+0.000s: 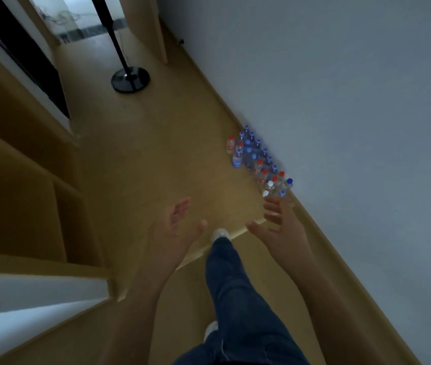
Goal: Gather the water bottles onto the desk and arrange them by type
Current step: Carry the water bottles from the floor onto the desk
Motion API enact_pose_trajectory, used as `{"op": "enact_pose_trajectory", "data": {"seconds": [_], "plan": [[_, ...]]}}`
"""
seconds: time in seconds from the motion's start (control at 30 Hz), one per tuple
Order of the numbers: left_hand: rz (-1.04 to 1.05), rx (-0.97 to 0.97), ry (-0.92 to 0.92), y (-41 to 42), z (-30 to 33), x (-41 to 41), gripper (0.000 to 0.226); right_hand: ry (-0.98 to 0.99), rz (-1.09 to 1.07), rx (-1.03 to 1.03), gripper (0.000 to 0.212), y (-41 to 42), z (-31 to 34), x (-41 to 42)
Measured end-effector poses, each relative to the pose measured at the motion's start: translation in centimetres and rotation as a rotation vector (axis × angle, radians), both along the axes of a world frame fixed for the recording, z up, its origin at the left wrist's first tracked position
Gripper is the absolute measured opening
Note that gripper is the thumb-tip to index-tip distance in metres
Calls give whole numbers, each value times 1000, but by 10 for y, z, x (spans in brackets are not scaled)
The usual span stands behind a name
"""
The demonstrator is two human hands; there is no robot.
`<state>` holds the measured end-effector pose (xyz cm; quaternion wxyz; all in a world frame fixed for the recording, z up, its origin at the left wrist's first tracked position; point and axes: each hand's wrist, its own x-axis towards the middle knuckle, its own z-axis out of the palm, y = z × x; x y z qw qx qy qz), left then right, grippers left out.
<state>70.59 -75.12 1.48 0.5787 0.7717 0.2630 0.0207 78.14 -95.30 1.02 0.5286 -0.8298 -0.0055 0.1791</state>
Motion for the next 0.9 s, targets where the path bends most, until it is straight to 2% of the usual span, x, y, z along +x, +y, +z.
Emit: {"op": "enact_pose_trajectory", "data": {"seconds": [0.37, 0.63, 0.9], "plan": [[-55, 20, 20, 104, -8, 286, 48, -37, -73, 10, 58, 104, -5, 283], [-194, 5, 61, 135, -22, 439, 51, 14, -224, -74, 63, 132, -19, 395], [-488, -24, 104, 192, -55, 595, 52, 119, -518, -54, 61, 189, -48, 491]]}}
